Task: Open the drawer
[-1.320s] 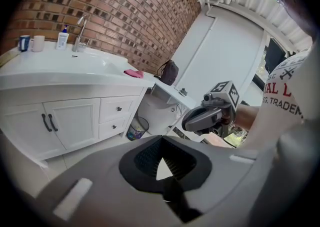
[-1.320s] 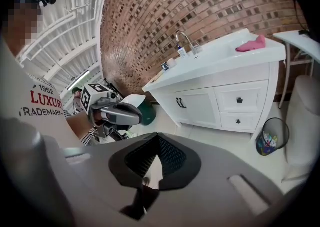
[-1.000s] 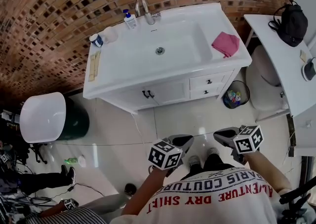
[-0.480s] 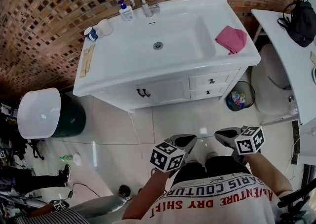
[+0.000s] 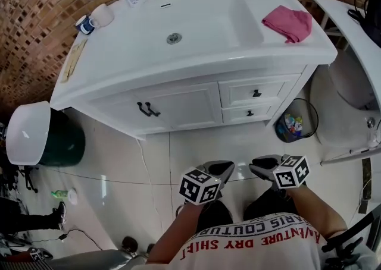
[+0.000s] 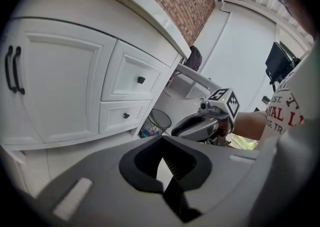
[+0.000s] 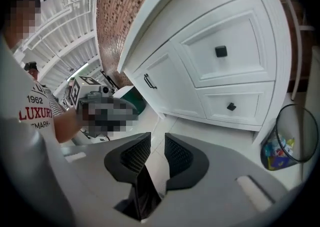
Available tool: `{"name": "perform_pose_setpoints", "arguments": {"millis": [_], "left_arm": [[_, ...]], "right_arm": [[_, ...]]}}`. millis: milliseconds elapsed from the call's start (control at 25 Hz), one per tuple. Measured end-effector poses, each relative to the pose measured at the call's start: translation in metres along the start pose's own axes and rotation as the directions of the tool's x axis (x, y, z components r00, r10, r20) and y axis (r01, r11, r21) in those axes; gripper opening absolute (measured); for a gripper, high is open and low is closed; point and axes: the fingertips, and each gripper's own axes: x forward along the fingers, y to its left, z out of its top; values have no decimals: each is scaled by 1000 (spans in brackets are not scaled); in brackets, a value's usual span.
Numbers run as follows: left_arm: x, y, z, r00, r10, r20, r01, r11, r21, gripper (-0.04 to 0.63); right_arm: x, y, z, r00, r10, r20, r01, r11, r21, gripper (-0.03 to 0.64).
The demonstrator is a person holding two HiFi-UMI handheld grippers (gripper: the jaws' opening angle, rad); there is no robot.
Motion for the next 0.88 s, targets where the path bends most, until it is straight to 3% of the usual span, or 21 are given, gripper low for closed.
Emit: {"name": "perform_pose_setpoints", "arguments": {"millis": [200, 400, 520, 720, 880], "left_arm": [[43, 41, -36, 1000, 7, 8, -7, 1000, 29, -17], [57, 58, -70, 1000, 24, -9, -24, 999, 42, -17], [51, 60, -84, 999, 35, -18, -34, 998, 56, -17], [38, 65, -97, 999, 53, 6, -53, 998, 18, -17], [27, 73, -103, 997, 76, 30, -76, 997, 8, -17]], "right_arm": [[44, -89, -16, 995, -96, 33, 97, 994, -45, 135], [67, -163, -16, 972, -221, 77, 225, 973, -47, 175], [76, -187, -1, 951, -279, 136, 285, 958, -22, 200], [82, -218, 19, 903, -396, 168, 415, 905, -95, 216], [89, -237, 28, 877, -446, 179, 469, 875, -116, 216]]}}
